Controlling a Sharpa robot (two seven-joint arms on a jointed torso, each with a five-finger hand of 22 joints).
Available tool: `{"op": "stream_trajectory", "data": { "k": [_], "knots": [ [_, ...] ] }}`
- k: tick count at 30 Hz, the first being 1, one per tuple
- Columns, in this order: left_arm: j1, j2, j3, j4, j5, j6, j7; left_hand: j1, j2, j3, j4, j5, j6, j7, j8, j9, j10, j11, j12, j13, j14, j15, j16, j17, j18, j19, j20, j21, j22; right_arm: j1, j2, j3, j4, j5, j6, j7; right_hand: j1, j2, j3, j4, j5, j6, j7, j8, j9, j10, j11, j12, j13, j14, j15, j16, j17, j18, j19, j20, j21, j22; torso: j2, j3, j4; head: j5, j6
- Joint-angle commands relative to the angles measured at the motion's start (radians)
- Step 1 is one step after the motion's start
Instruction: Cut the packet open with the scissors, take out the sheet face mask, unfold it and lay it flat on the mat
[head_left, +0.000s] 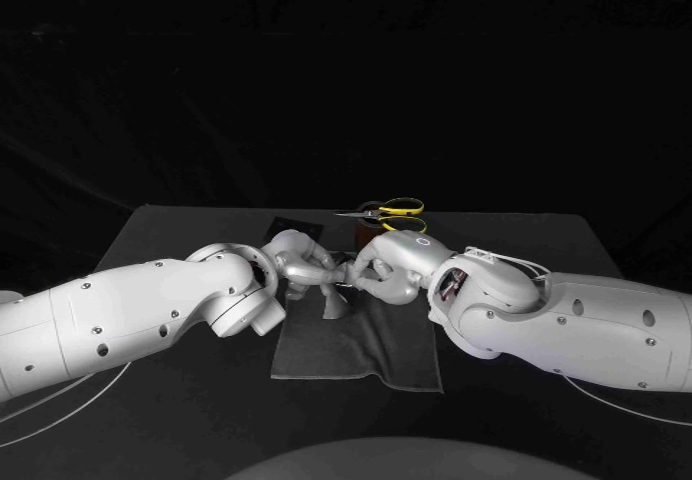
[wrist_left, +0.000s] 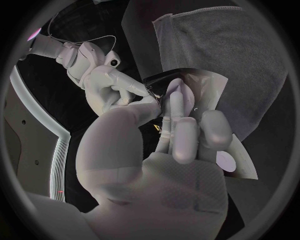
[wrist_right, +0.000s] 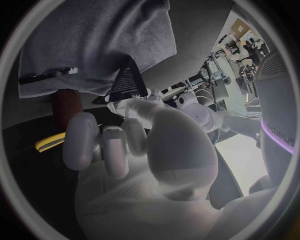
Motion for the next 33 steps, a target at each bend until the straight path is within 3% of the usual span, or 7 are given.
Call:
{"op": "stream_trajectory", "data": {
  "k": [1, 6, 13, 19, 25, 33],
  "knots": [
    [0.001, 0.005, 0.001, 0.007, 0.01, 0.005, 0.003, -0.004, 0.004, 0.109, -0.102, 0.004, 0.003, 0.002, 0.002, 0.001, 0.005, -0.002, -0.002, -0.002, 0.013, -0.005, -0.005, -0.001, 0.001, -0.008, -0.002, -0.003, -0.001, 0.0, 0.005, 0.0, -0.007, -0.065, 0.024, -0.084, -0.016, -0.002, -0.009, 0.006, -0.009, -0.012, 0.008, -0.011, -0.005, -0.004, 0.008, 0.003, 0.069, 0.091, 0.005, 0.004, 0.207, -0.019, 0.003, 0.004, 0.007, 0.017, 0.0, 0.0014, 0.0001, 0.0, -0.001],
    [0.001, 0.007, 0.001, 0.011, 0.01, 0.008, 0.001, -0.004, 0.004, 0.109, -0.102, 0.004, 0.003, 0.002, 0.002, 0.001, 0.005, -0.002, -0.002, -0.002, 0.013, -0.005, -0.005, -0.001, 0.001, -0.008, -0.002, -0.003, -0.001, 0.0, 0.007, 0.0, -0.013, -0.073, 0.025, -0.112, -0.041, -0.019, -0.025, 0.024, -0.033, -0.025, 0.016, -0.025, -0.013, -0.004, 0.015, 0.01, 0.074, 0.092, 0.012, 0.007, 0.21, -0.02, 0.004, 0.009, 0.01, 0.022, 0.0, 0.0005, -0.0012, -0.001, -0.002],
    [0.001, 0.009, 0.001, 0.015, 0.01, 0.007, -0.001, -0.004, 0.004, 0.109, -0.102, 0.004, 0.003, 0.002, 0.002, 0.001, 0.005, -0.002, -0.002, -0.002, 0.013, -0.005, -0.005, -0.001, 0.001, -0.008, -0.002, -0.003, -0.001, 0.0, 0.009, 0.0, -0.012, -0.093, 0.027, -0.144, -0.098, -0.076, -0.084, 0.077, -0.039, -0.032, 0.021, -0.041, -0.023, -0.006, 0.022, 0.016, 0.08, 0.093, 0.018, 0.011, 0.217, -0.021, 0.005, 0.015, 0.012, 0.028, 0.001, 0.0011, -0.0004, 0.001, -0.002],
    [0.001, 0.012, 0.001, 0.016, 0.014, -0.007, 0.0, -0.004, 0.004, 0.109, -0.102, 0.005, 0.002, 0.001, 0.003, 0.001, 0.005, -0.002, -0.002, -0.002, 0.013, -0.005, -0.005, 0.001, 0.001, -0.008, -0.002, -0.004, -0.002, 0.0, 0.015, 0.0, -0.008, -0.128, 0.067, -0.167, -0.101, -0.102, -0.121, 0.103, -0.039, -0.04, 0.022, -0.052, -0.029, -0.009, 0.023, 0.015, 0.08, 0.093, 0.019, 0.013, 0.218, -0.02, 0.003, 0.017, 0.009, 0.028, 0.0, 0.0008, -0.0014, 0.003, -0.004],
    [0.001, 0.016, 0.001, 0.016, 0.017, -0.022, 0.006, -0.004, 0.004, 0.109, -0.102, 0.005, 0.002, 0.001, 0.003, 0.001, 0.005, -0.002, -0.002, -0.002, 0.013, -0.005, -0.004, 0.001, 0.001, -0.008, -0.001, -0.003, -0.001, -0.001, 0.025, 0.0, -0.007, -0.138, 0.117, -0.181, -0.092, -0.11, -0.14, 0.114, -0.039, -0.048, 0.023, -0.06, -0.033, -0.012, 0.025, 0.012, 0.078, 0.093, 0.02, 0.012, 0.218, -0.018, 0.0, 0.018, 0.003, 0.025, 0.0, 0.0006, -0.0009, 0.004, -0.006],
    [0.001, 0.02, 0.001, 0.02, 0.022, -0.038, 0.019, -0.004, 0.005, 0.11, -0.102, 0.005, 0.002, 0.001, 0.004, 0.001, 0.006, -0.002, -0.002, -0.002, 0.013, -0.006, -0.006, -0.002, 0.001, -0.007, -0.001, -0.003, 0.0, -0.001, 0.04, -0.001, -0.016, -0.138, 0.138, -0.187, -0.077, -0.106, -0.145, 0.117, -0.038, -0.041, 0.023, -0.059, -0.033, -0.012, 0.024, 0.013, 0.079, 0.093, 0.02, 0.014, 0.22, -0.018, -0.001, 0.019, 0.001, 0.024, 0.0, 0.0003, -0.0005, 0.004, -0.006]
  ]
}}
